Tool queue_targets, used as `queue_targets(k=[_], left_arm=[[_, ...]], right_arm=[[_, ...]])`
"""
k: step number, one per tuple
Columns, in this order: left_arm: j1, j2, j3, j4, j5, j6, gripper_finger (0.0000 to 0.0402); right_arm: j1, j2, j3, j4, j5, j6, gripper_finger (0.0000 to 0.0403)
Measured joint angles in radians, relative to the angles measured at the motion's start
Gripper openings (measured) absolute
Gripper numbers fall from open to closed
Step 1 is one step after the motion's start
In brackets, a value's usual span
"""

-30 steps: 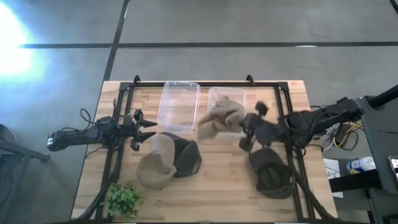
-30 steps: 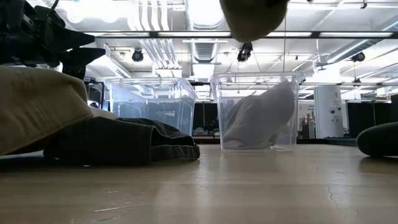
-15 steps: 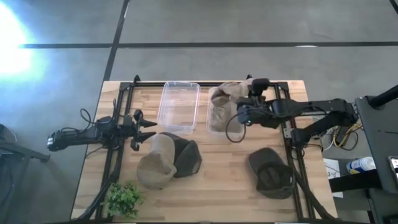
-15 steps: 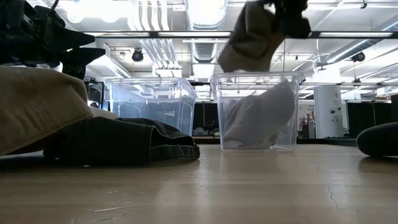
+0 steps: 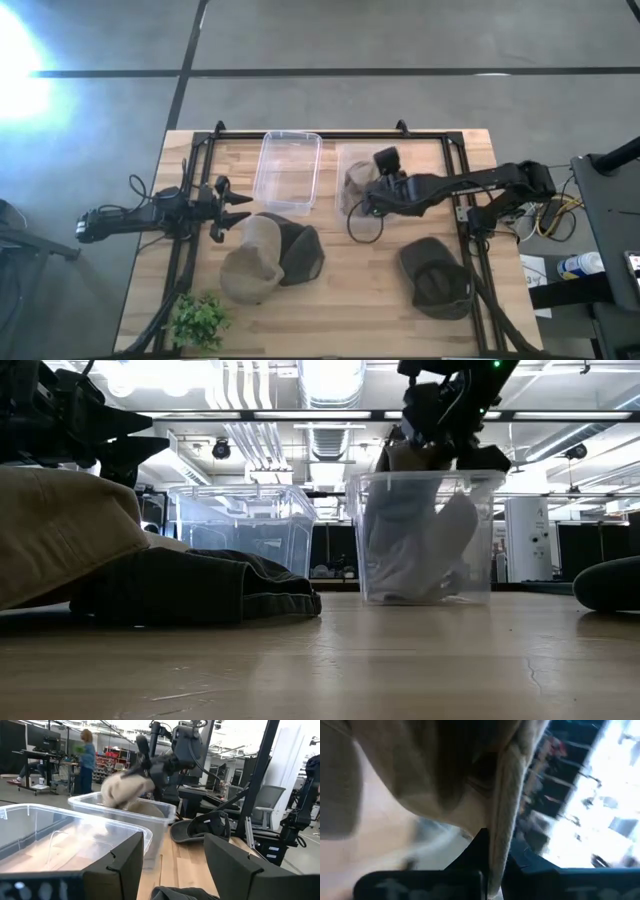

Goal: Pick & Place hat
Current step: Put the right brown cap into the right transparent bin, then move the brown cap to the center of the table

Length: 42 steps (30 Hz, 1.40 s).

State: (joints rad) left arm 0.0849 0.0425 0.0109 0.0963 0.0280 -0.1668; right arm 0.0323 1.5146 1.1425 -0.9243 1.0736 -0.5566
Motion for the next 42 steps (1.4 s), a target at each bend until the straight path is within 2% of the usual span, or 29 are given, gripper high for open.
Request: queue_targets(k=[10,17,24,28,33,38,42], left_arm=[[0.0,0.0,0.0,0.0,0.0,-0.015,0.0202],[0.0,0.0,0.0,0.0,0.0,-0.014,0.0202],[0.0,0.0,0.0,0.0,0.0,-0.015,0.0202],[0.0,0.0,0.0,0.005,0.0,-0.019,0.0202],[0.0,0.0,0.0,0.095,0.003,-0.183,0.0202],[0.0,0.0,0.0,0.11,0.003,-0.254,0.0202],[0.0,0.0,0.0,0.105,0.002,-0.254,0.0202]], right_arm=[[0.015,0.074,0.001,0.028,-0.042,-0.048,0.0024],[0.014,0.071,0.057,0.05,-0.157,-0.105,0.0072],[0.017,0.062,0.098,0.041,-0.159,-0.186,0.0138],[0.035,0.053,0.116,0.02,-0.189,-0.264,0.0162],[0.061,0.012,0.136,0.014,-0.265,-0.279,0.0173],[0.091,-0.034,0.141,0.013,-0.315,-0.177,0.0171],[0.105,-0.069,0.141,0.009,-0.339,0.093,0.0172]])
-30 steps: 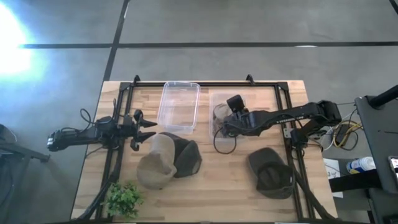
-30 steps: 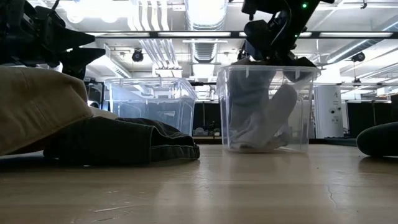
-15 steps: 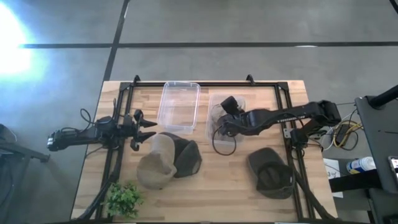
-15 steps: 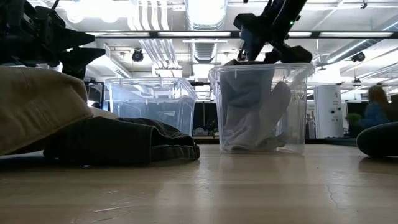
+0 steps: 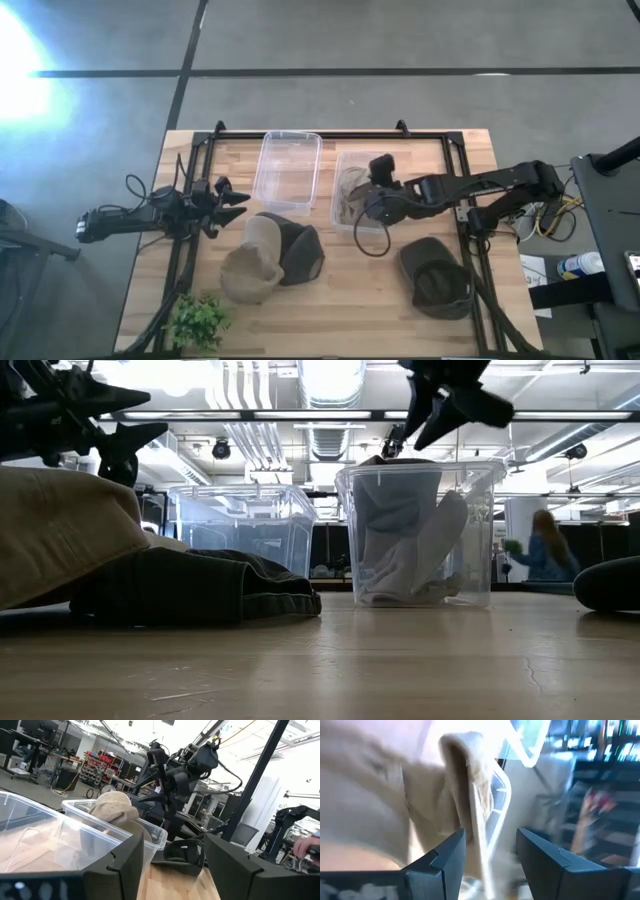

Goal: Pick & Place hat
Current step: Move the brown cap to the center of the table

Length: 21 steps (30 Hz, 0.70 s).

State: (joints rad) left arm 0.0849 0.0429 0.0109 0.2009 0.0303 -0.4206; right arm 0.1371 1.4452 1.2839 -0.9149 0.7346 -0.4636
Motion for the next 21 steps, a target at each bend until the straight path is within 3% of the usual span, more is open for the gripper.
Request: queue_targets(k=[2,7,13,15,21], left_arm=[[0.0,0.0,0.0,0.0,-0.001,0.0,0.0202],[0.0,0.0,0.0,0.0,-0.002,0.0,0.0202],[0.0,0.0,0.0,0.0,-0.002,0.001,0.0202],[0.0,0.0,0.0,0.0,-0.002,0.001,0.0202],[0.0,0.0,0.0,-0.001,-0.002,0.001,0.0202]], right_arm=[[0.001,-0.016,0.0,-0.001,-0.066,0.183,0.0173],[0.0,-0.022,-0.001,0.071,-0.399,0.647,0.0169],[0.001,0.005,-0.013,0.309,-0.787,0.973,0.0161],[0.007,0.01,-0.013,0.367,-0.843,1.04,0.0157],[0.056,-0.013,-0.013,0.381,-0.831,1.114,0.0145]])
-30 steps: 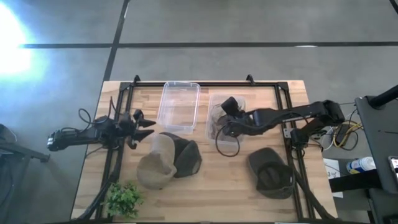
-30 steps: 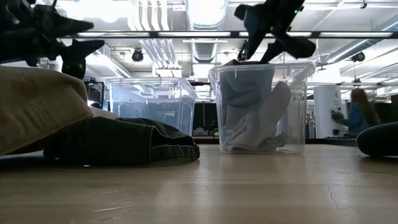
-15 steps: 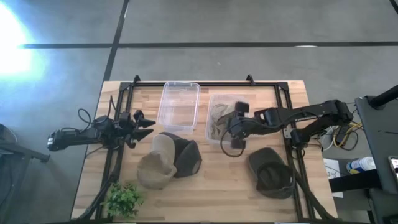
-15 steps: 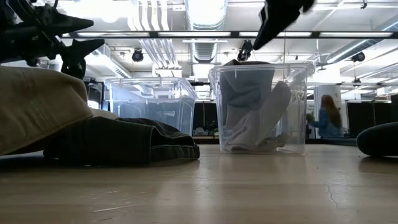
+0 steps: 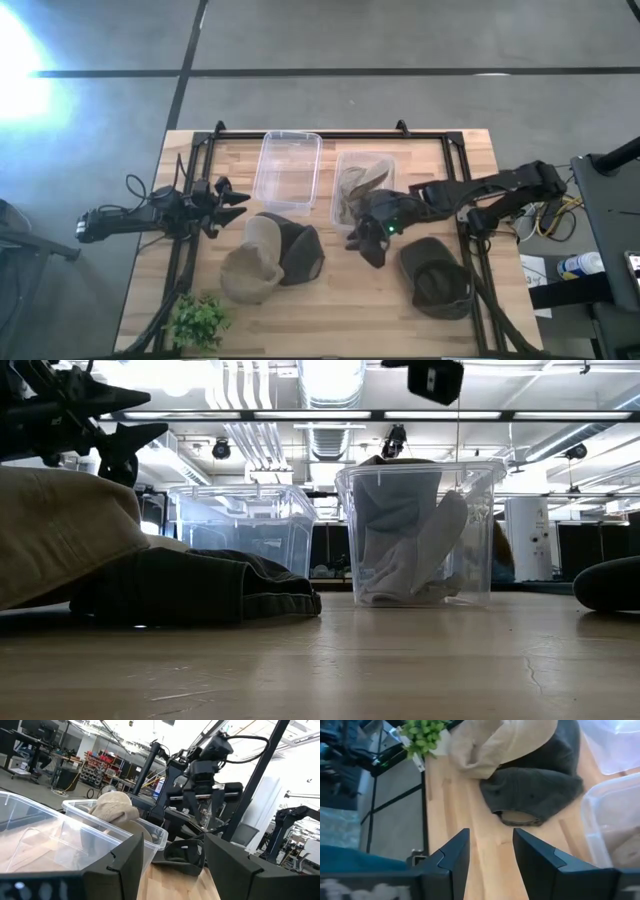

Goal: Pick & Place hat
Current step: Move the brown cap to the center of the table

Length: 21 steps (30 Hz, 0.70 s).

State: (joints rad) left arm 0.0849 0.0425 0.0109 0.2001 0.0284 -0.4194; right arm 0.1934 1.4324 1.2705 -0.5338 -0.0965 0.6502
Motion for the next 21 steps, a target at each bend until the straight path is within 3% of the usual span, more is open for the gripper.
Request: queue_targets(k=[7,13,21], left_arm=[[0.0,0.0,0.0,0.0,0.0,0.0,0.0202],[0.0,0.0,0.0,0.0,0.0,0.0,0.0202],[0.0,0.0,0.0,0.0,0.0,0.0,0.0202]], right_arm=[[0.018,-0.007,-0.001,0.034,0.014,0.054,0.0136],[0.018,-0.007,-0.001,0.13,-0.132,0.081,0.0138],[0.018,-0.008,-0.005,0.129,-0.15,0.103,0.0139]])
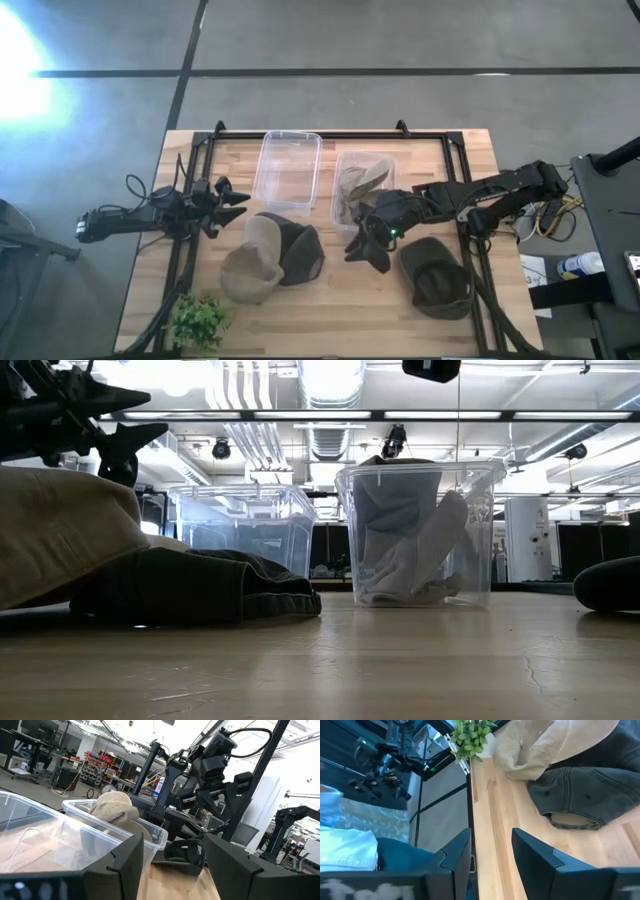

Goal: Pick & Place hat
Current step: Move the brown cap to the center of the table

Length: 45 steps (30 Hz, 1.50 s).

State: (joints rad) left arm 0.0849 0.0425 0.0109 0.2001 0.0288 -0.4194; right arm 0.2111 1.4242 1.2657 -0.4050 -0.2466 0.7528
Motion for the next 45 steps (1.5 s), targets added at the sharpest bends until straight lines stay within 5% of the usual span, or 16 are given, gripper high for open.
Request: queue_targets(k=[15,23,32,37,40,45], left_arm=[[0.0,0.0,0.0,0.002,0.0,-0.011,0.0202],[-0.001,0.0,0.0,0.063,0.0,-0.824,0.0202],[0.0,0.0,0.0,0.07,-0.174,-0.924,0.0202],[-0.005,0.002,0.006,0.142,-0.124,-0.947,0.0202],[-0.011,0.018,0.073,-0.044,0.0,-0.962,0.0198],[-0.029,0.118,0.254,-0.689,0.15,-0.903,0.0182]], right_arm=[[-0.064,0.009,-0.006,-0.008,-0.004,0.052,0.0139],[-0.037,0.011,-0.014,-0.018,-0.007,0.094,0.0137],[-0.036,0.012,-0.028,-0.071,-0.004,0.059,0.0137],[-0.042,0.011,-0.028,-0.072,-0.005,0.045,0.0139],[-0.042,0.011,-0.028,-0.093,-0.008,0.037,0.0136],[-0.041,0.011,-0.028,-0.164,-0.01,0.031,0.0132]])
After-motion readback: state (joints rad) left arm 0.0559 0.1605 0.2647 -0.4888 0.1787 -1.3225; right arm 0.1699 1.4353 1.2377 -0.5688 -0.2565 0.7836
